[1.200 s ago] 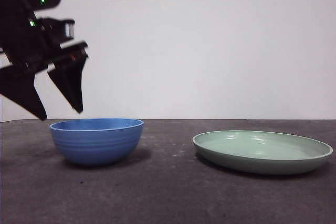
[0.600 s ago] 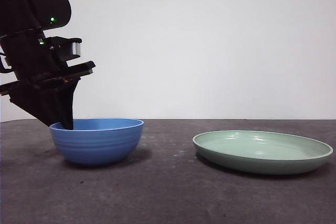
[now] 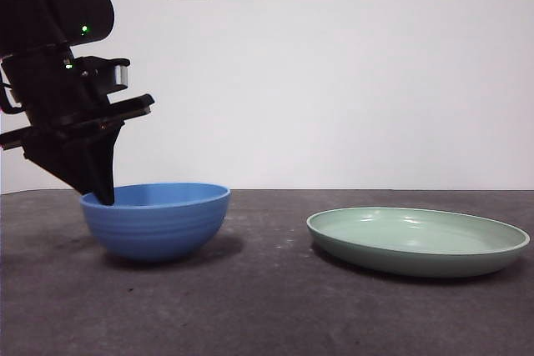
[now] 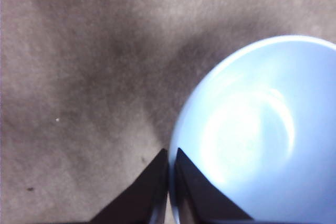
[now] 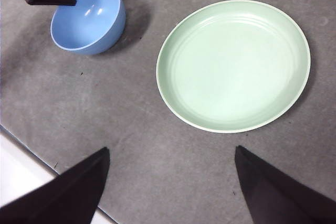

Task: Pick up the blue bowl, put it on the green plate, put it on desk

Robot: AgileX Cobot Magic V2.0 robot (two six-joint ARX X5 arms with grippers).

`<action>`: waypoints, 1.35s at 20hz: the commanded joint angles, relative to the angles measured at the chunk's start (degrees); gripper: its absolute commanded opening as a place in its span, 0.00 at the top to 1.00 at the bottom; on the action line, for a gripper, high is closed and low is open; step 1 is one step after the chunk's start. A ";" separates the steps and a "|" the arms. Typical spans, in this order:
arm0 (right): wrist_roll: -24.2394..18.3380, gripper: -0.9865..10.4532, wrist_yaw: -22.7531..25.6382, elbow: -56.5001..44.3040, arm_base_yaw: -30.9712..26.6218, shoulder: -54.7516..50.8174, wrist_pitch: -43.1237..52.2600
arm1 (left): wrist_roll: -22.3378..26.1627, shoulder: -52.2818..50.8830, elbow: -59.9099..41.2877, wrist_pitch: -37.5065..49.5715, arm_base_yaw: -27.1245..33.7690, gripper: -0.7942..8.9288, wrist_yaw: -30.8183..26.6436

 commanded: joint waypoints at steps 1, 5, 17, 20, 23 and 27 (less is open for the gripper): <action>0.57 0.58 -0.15 1.16 0.22 0.44 0.50 | -1.73 -0.44 3.45 -0.11 -1.03 0.91 0.66; 0.59 0.58 0.28 1.16 0.22 0.44 0.52 | -2.49 -1.97 11.13 -5.03 -5.14 0.91 3.37; 1.62 0.58 0.26 1.16 0.22 0.44 0.90 | -5.73 7.72 24.20 -1.97 -19.98 0.91 2.62; 1.64 0.58 0.26 1.16 0.22 0.44 0.90 | -5.70 14.88 29.29 -2.14 -22.40 0.91 1.09; 1.64 0.58 0.26 1.16 0.22 0.44 0.92 | -5.62 21.11 33.75 -2.19 -24.09 0.91 -1.09; 1.66 0.58 0.26 1.16 0.22 0.44 0.92 | -5.62 27.47 37.94 -2.27 -25.24 0.91 -1.38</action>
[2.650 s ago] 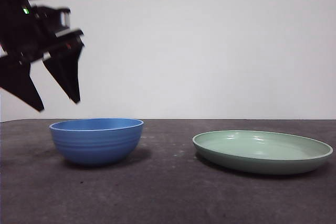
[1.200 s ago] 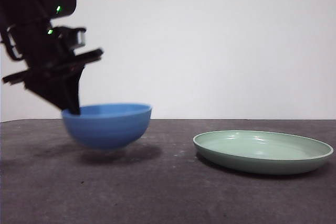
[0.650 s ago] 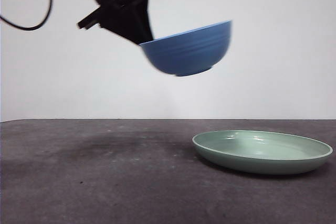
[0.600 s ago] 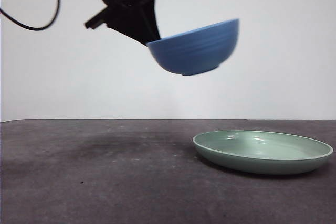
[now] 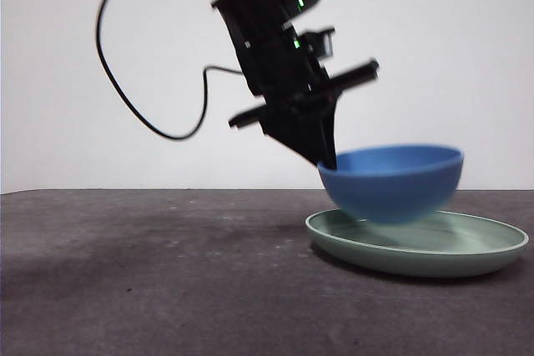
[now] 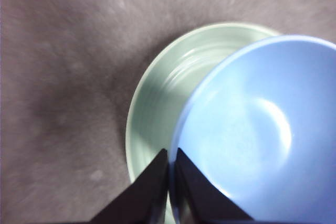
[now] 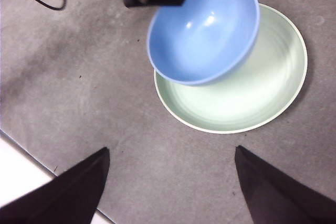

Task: Pick up the blue bowl, put it on the green plate, put it on desk

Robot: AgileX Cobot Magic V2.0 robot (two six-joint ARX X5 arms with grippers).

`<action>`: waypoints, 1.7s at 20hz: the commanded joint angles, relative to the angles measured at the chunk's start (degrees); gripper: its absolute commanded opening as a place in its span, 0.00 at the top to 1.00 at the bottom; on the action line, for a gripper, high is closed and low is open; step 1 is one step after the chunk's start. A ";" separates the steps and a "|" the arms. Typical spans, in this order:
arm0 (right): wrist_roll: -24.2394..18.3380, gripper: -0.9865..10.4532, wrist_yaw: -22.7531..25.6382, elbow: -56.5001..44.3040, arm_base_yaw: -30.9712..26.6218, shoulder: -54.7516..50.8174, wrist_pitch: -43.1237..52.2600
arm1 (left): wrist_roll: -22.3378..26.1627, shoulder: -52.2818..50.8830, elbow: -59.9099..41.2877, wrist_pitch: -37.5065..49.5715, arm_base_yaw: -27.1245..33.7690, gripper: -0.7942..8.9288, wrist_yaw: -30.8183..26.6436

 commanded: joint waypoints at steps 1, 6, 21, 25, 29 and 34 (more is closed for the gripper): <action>0.63 0.58 -0.02 1.16 0.22 0.44 0.52 | -0.13 3.41 2.54 0.76 -1.01 0.91 -0.11; 0.63 0.58 -0.02 1.16 0.22 0.44 0.52 | -0.15 5.60 2.54 0.63 -1.29 0.91 -0.15; 0.63 0.58 0.00 1.16 0.22 0.44 0.52 | 0.09 -0.13 2.69 -1.64 -1.68 0.72 -0.15; 0.61 0.58 0.00 1.16 0.22 0.44 0.52 | 0.28 -8.00 2.69 -1.73 -0.70 0.72 -0.13; 0.59 0.58 0.00 1.16 0.22 0.44 0.52 | 0.31 -16.90 2.47 -4.31 1.09 0.72 -0.13; 0.61 0.58 0.00 1.16 0.20 0.44 0.50 | 1.57 -28.46 -4.31 -5.81 3.02 0.72 -0.57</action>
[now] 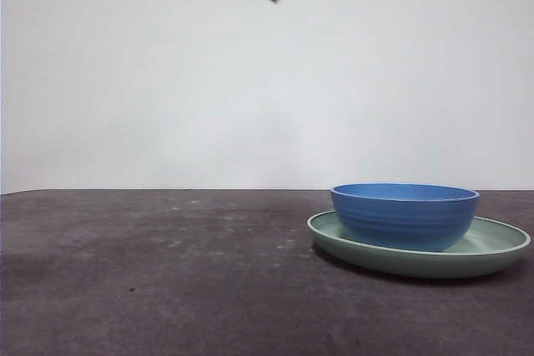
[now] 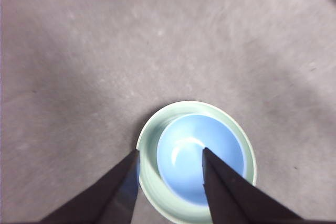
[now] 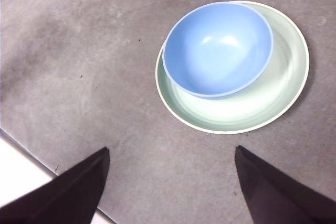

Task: Pick up the blue bowl, put it on the green plate, put it on desk

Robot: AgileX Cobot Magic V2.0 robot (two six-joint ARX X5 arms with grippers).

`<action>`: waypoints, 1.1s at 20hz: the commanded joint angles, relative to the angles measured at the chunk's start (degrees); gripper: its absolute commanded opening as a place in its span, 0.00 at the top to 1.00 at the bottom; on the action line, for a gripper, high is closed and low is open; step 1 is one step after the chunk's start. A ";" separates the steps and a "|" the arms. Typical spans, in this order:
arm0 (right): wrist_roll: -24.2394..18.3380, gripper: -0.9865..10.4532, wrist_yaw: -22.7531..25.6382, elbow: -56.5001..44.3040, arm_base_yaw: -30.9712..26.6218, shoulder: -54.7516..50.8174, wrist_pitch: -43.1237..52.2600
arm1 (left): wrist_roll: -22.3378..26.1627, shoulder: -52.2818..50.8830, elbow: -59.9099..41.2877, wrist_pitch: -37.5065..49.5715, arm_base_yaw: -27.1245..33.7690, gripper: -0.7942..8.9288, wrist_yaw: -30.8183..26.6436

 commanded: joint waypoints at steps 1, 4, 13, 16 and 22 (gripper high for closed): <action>0.59 0.58 0.00 1.16 0.20 0.44 0.50 | 1.27 -4.81 -5.46 0.00 0.83 0.72 -0.39; 0.59 0.58 0.00 1.16 0.17 0.44 0.52 | 2.29 -14.08 -17.51 2.01 1.33 0.72 -0.37; 0.59 0.58 -0.02 1.16 0.17 0.44 0.50 | 5.90 -34.14 -42.14 6.88 1.31 0.72 14.32; 0.59 0.58 -0.02 1.16 0.17 0.44 0.50 | 5.81 -35.52 -43.43 6.82 1.25 0.72 20.52; 0.61 0.58 -0.02 1.16 0.17 0.44 0.31 | 5.84 -35.45 -43.43 6.84 1.16 0.72 20.50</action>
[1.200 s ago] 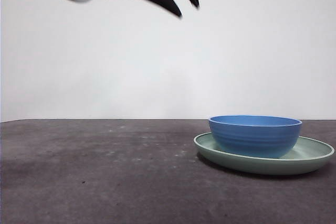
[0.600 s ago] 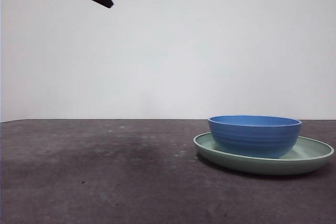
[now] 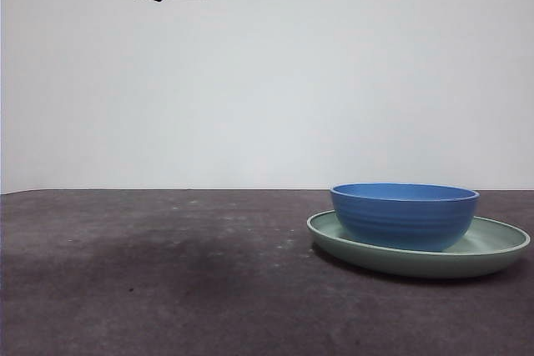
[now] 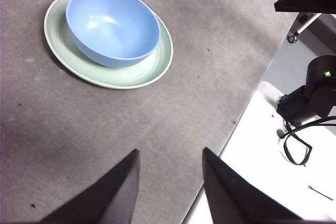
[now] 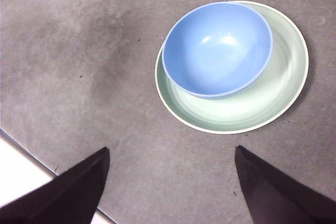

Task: Pick up the blue bowl, put it on the green plate, put it on desk

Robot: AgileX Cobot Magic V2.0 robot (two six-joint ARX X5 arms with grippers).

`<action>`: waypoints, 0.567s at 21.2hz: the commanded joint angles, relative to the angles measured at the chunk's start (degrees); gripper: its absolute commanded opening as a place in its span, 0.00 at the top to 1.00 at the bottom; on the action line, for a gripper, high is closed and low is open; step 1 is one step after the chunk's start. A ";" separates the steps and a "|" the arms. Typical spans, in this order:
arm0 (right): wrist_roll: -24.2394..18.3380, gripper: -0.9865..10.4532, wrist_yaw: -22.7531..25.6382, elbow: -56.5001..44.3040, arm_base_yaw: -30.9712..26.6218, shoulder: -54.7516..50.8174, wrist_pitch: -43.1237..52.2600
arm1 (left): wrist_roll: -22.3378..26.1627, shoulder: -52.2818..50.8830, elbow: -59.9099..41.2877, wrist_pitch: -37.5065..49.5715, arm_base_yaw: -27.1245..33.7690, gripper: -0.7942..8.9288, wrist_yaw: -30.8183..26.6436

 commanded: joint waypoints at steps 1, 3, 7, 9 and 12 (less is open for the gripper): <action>0.63 0.58 0.00 1.16 0.17 0.44 0.35 | 1.09 0.46 0.39 0.61 -0.52 0.72 0.35; 1.05 0.58 0.44 1.16 0.17 0.46 0.35 | 1.07 0.46 0.39 0.61 -0.52 0.72 0.35; 4.83 0.58 8.04 1.16 0.17 0.90 0.48 | 1.01 0.46 0.39 0.61 -0.52 0.72 0.35; 6.64 0.58 13.88 1.14 0.09 1.79 0.61 | 1.01 0.46 0.39 0.59 -0.52 0.72 0.35; 7.06 0.58 18.16 1.09 -0.44 4.85 1.60 | 1.05 0.46 0.39 0.61 -0.52 0.72 0.35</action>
